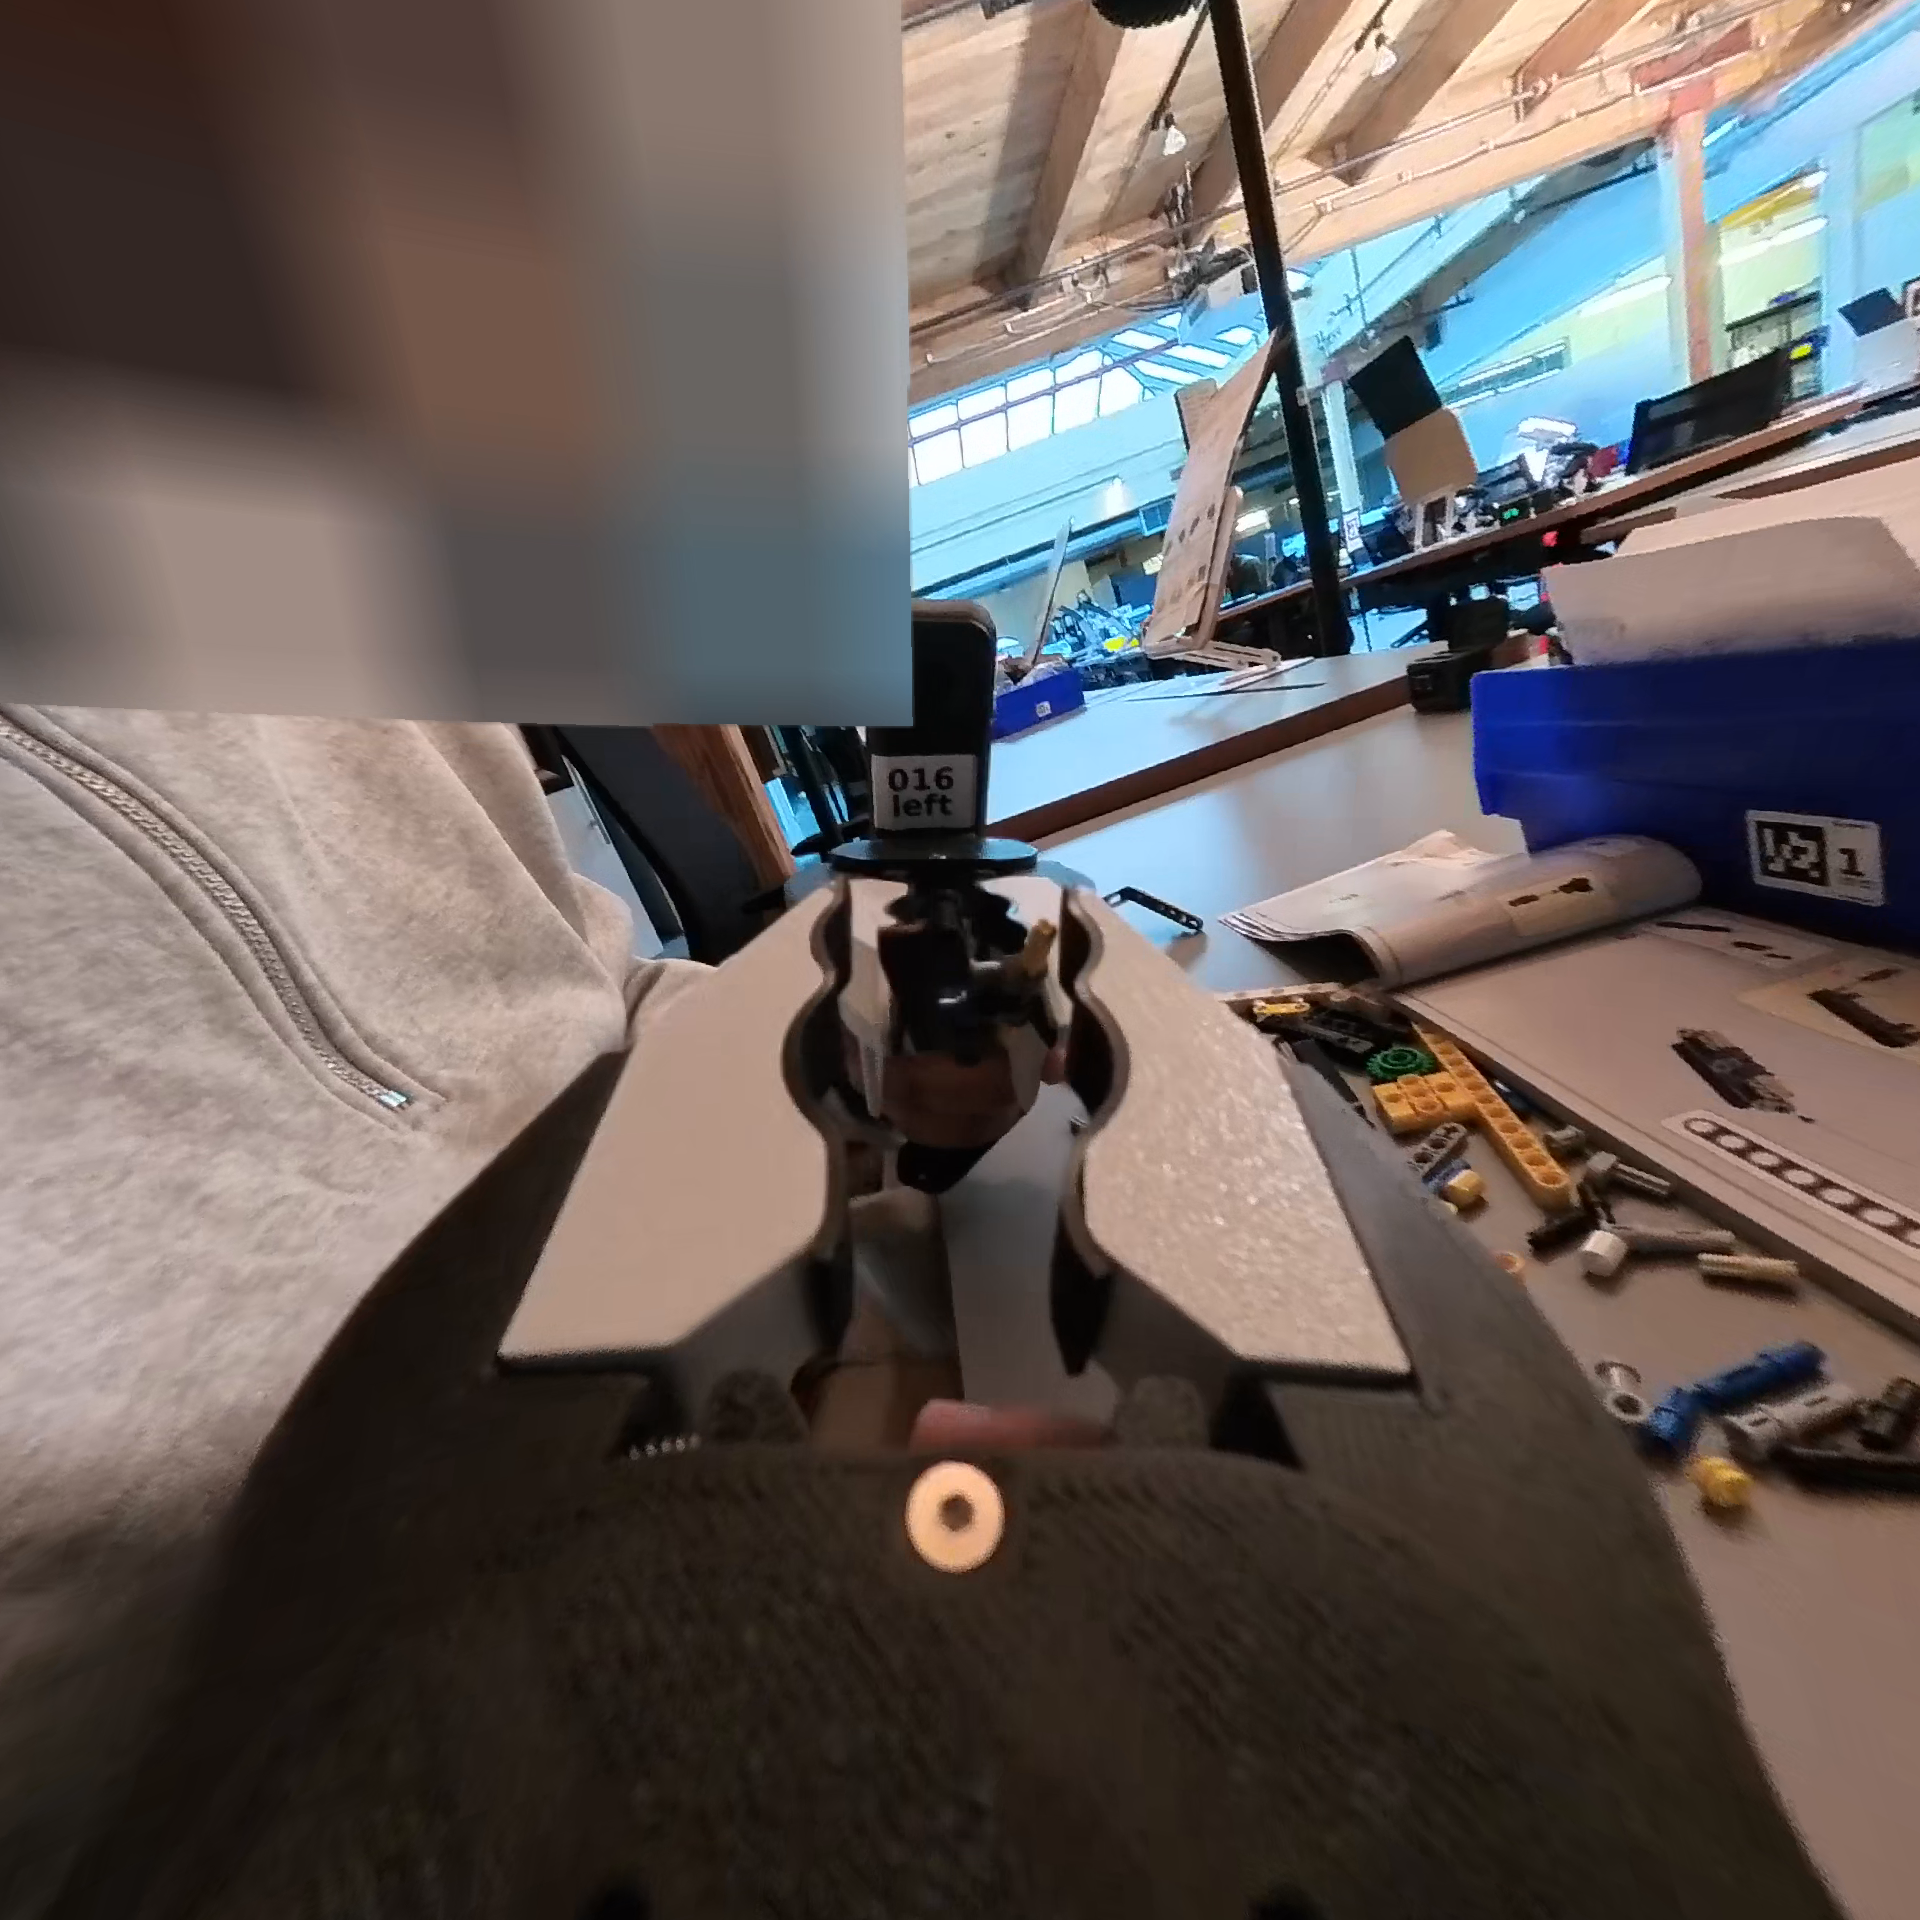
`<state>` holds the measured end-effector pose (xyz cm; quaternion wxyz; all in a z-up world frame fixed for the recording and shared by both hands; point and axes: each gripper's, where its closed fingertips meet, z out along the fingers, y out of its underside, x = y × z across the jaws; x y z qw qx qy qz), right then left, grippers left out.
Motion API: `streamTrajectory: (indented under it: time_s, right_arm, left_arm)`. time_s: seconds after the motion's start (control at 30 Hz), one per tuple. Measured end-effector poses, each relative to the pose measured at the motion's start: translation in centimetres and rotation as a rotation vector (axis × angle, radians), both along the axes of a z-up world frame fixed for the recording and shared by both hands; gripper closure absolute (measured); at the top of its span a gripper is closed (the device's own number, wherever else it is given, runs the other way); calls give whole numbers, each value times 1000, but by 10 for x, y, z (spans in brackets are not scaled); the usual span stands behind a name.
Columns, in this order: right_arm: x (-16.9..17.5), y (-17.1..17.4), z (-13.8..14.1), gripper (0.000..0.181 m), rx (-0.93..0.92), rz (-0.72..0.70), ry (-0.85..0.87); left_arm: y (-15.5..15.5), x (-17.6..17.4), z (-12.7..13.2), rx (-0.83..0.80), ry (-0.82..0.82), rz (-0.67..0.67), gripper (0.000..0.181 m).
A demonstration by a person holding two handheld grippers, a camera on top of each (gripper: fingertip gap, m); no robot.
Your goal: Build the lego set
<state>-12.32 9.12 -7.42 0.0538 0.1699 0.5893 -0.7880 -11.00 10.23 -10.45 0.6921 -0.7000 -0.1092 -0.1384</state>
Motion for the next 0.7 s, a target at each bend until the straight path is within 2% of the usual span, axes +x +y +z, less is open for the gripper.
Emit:
streamTrajectory:
  time_s: [0.17, 0.5, 0.7]
  right_arm:
    - [3, -3, -1, 135, 10, 22, -3]
    - [8, -7, 1, 149, 10, 36, 15]
    - [9, -7, 2, 149, 3, 44, 9]
  left_arm:
    - [-1, 3, 8, 48, -24, -19, 153]
    - [0, 7, 12, 81, -41, -40, 153]
    - [1, 9, 13, 86, -35, -42, 153]
